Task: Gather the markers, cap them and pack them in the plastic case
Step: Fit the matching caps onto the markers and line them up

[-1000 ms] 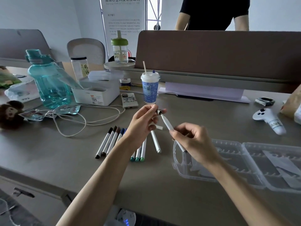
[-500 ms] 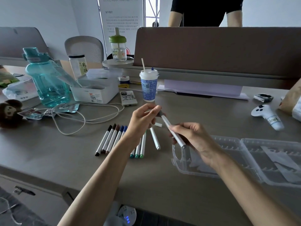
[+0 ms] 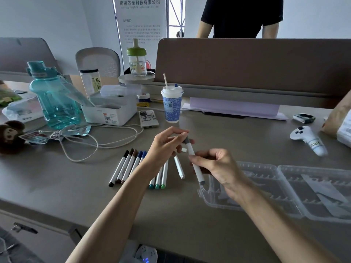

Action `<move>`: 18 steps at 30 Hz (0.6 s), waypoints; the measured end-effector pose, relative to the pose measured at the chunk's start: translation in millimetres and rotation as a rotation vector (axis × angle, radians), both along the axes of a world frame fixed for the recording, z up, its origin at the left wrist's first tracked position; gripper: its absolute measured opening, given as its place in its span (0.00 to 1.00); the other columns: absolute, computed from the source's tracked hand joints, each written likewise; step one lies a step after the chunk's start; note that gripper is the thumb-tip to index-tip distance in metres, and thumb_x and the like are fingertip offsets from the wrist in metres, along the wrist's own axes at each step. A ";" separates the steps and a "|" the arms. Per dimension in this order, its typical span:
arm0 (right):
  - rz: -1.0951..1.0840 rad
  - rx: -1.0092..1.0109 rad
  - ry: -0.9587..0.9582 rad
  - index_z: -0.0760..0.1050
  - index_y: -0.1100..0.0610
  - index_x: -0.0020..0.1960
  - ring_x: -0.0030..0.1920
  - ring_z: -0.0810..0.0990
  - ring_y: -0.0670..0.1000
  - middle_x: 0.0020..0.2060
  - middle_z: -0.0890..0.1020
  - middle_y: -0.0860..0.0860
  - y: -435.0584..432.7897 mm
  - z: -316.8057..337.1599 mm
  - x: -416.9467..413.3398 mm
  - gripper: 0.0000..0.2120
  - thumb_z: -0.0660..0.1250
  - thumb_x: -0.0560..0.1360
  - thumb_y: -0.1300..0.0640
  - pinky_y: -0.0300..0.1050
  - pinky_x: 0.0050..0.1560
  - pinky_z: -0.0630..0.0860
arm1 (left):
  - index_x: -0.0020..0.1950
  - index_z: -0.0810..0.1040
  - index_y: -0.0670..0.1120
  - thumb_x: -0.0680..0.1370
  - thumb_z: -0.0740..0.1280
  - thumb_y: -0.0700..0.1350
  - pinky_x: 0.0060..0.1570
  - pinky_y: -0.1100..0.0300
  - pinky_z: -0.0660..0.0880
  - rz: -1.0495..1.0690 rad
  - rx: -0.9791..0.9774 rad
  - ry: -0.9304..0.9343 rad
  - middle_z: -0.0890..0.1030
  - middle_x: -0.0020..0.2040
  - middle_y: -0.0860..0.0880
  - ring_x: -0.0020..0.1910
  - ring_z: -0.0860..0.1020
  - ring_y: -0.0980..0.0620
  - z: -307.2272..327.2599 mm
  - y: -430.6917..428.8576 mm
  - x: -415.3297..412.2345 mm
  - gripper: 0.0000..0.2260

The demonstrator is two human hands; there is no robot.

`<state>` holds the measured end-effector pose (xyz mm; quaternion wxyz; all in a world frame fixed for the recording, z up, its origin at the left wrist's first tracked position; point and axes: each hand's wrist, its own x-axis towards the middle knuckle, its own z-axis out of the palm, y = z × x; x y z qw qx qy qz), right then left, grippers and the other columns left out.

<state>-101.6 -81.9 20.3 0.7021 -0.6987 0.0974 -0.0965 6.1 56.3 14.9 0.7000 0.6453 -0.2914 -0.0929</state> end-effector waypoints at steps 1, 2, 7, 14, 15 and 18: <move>-0.006 0.000 -0.004 0.83 0.63 0.44 0.37 0.83 0.51 0.36 0.85 0.56 0.9 0.0 -0.1 0.05 0.75 0.71 0.62 0.41 0.41 0.81 | 0.55 0.78 0.41 0.80 0.65 0.43 0.29 0.66 0.67 -0.004 0.012 -0.001 0.85 0.47 0.42 0.32 0.71 0.54 -0.4 0.4 0.7 0.07; -0.010 -0.001 -0.007 0.83 0.63 0.44 0.37 0.83 0.51 0.36 0.85 0.55 1.8 -0.2 -0.2 0.05 0.75 0.71 0.62 0.41 0.41 0.81 | 0.55 0.78 0.41 0.80 0.65 0.43 0.30 0.66 0.67 -0.004 0.024 -0.002 0.85 0.47 0.43 0.32 0.72 0.54 -0.6 1.0 1.3 0.07; -0.027 -0.034 -0.039 0.83 0.58 0.39 0.35 0.83 0.49 0.33 0.85 0.53 4.7 -1.6 2.3 0.03 0.76 0.70 0.62 0.40 0.39 0.80 | 0.54 0.78 0.42 0.80 0.65 0.43 0.31 0.63 0.65 0.007 0.041 -0.009 0.85 0.46 0.44 0.33 0.72 0.55 -2.0 3.7 1.1 0.06; -0.008 0.000 -0.073 0.82 0.59 0.44 0.37 0.84 0.53 0.37 0.86 0.56 8.3 -1.3 8.8 0.04 0.75 0.71 0.60 0.42 0.40 0.81 | 0.58 0.77 0.46 0.79 0.66 0.42 0.30 0.65 0.66 0.017 0.061 -0.050 0.84 0.44 0.45 0.33 0.71 0.54 5.2 5.4 0.6 0.08; 0.004 0.017 -0.091 0.82 0.60 0.44 0.37 0.84 0.53 0.38 0.86 0.56 8.7 -0.6 10.1 0.04 0.74 0.72 0.60 0.41 0.38 0.80 | 0.58 0.77 0.47 0.79 0.66 0.42 0.30 0.65 0.66 0.024 0.050 -0.047 0.83 0.40 0.46 0.33 0.70 0.54 5.6 8.0 1.0 0.09; 0.049 -0.067 -0.117 0.82 0.60 0.46 0.37 0.83 0.50 0.39 0.86 0.55 10.1 -4.3 11.7 0.07 0.71 0.75 0.57 0.39 0.39 0.79 | 0.57 0.79 0.48 0.78 0.68 0.40 0.29 0.65 0.64 0.092 0.002 -0.013 0.76 0.33 0.50 0.31 0.68 0.55 2.2 17.2 3.9 0.09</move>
